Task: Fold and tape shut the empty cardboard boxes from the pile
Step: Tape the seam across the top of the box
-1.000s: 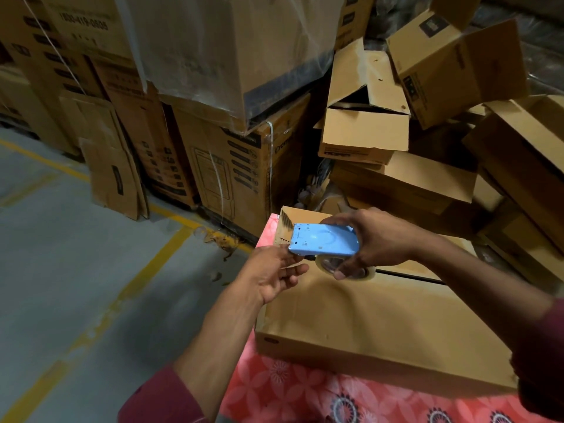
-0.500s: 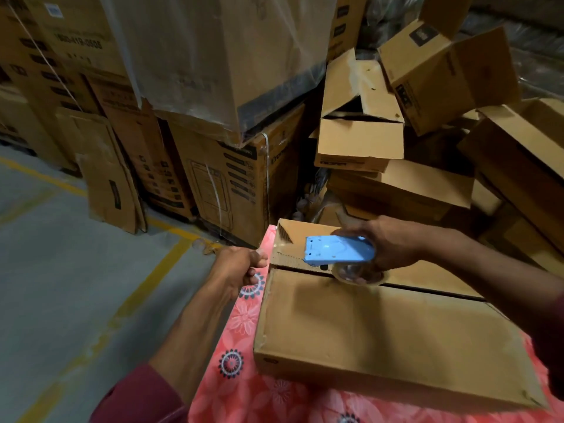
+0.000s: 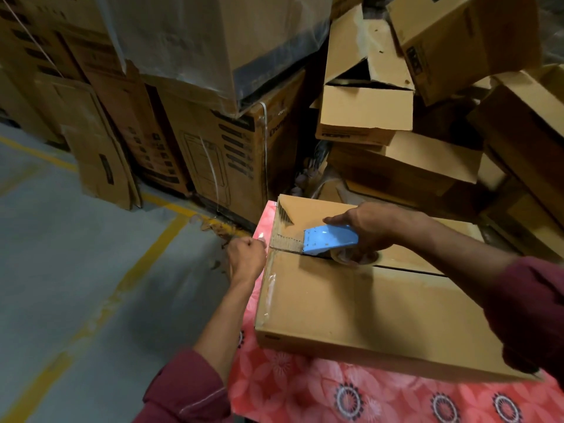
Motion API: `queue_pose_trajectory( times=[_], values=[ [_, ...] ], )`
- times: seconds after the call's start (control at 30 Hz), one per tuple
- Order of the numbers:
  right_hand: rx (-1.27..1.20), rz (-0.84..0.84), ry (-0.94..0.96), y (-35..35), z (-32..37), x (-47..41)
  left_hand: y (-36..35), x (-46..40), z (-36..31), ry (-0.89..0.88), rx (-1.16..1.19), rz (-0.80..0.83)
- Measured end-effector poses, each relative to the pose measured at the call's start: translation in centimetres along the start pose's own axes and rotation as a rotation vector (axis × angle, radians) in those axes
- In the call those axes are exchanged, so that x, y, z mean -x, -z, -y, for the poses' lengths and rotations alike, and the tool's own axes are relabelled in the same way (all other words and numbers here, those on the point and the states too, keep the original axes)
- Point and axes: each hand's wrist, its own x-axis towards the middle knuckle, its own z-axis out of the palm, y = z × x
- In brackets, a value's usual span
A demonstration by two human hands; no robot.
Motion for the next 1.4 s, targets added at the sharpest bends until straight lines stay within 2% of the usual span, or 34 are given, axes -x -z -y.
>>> queue_pose_trajectory(
  times=[0.23,0.47,0.63,0.73,0.8,0.83,0.93,0.97,1.03,1.1,1.17,1.4],
  values=[
    [0.071,0.02,0.022,0.4,0.7,-0.9,-0.2,-0.9,1.4,-0.024,-0.078,-0.031],
    [0.142,0.057,0.022,0.8,1.4,-1.8,-1.4,-1.4,3.2,0.113,0.01,-0.001],
    [0.184,0.023,0.014,0.4,2.5,-2.4,-2.2,-1.7,3.2,0.132,0.005,0.006],
    [0.208,0.013,0.017,0.6,3.1,-2.4,-1.1,-1.6,4.3,0.145,-0.178,0.047],
    [0.239,0.005,0.035,0.6,3.2,-2.5,-0.5,-1.6,5.2,0.046,-0.295,0.061],
    [0.259,-0.005,0.042,0.5,3.3,-2.6,-0.4,-1.5,5.5,-0.064,-0.303,0.036],
    [0.262,0.025,0.05,0.2,2.9,-2.9,-0.2,-0.5,4.1,-0.561,-0.204,-0.077],
    [0.245,0.039,0.074,0.5,2.8,-2.8,-0.2,-0.3,3.2,-0.728,-0.211,-0.049],
    [0.192,0.05,0.142,1.7,3.0,-2.5,-0.5,-0.2,1.9,-0.931,-0.391,0.14],
    [0.164,0.088,0.199,2.8,3.6,-2.0,-0.9,-0.6,1.6,-0.959,-0.721,0.368],
    [0.221,0.167,0.233,2.8,4.0,-1.8,-1.2,-0.8,2.5,-0.945,-0.963,0.478],
    [0.271,0.28,0.169,2.5,2.7,0.5,-1.1,-1.0,3.7,-0.972,-1.051,0.478]
  ],
)
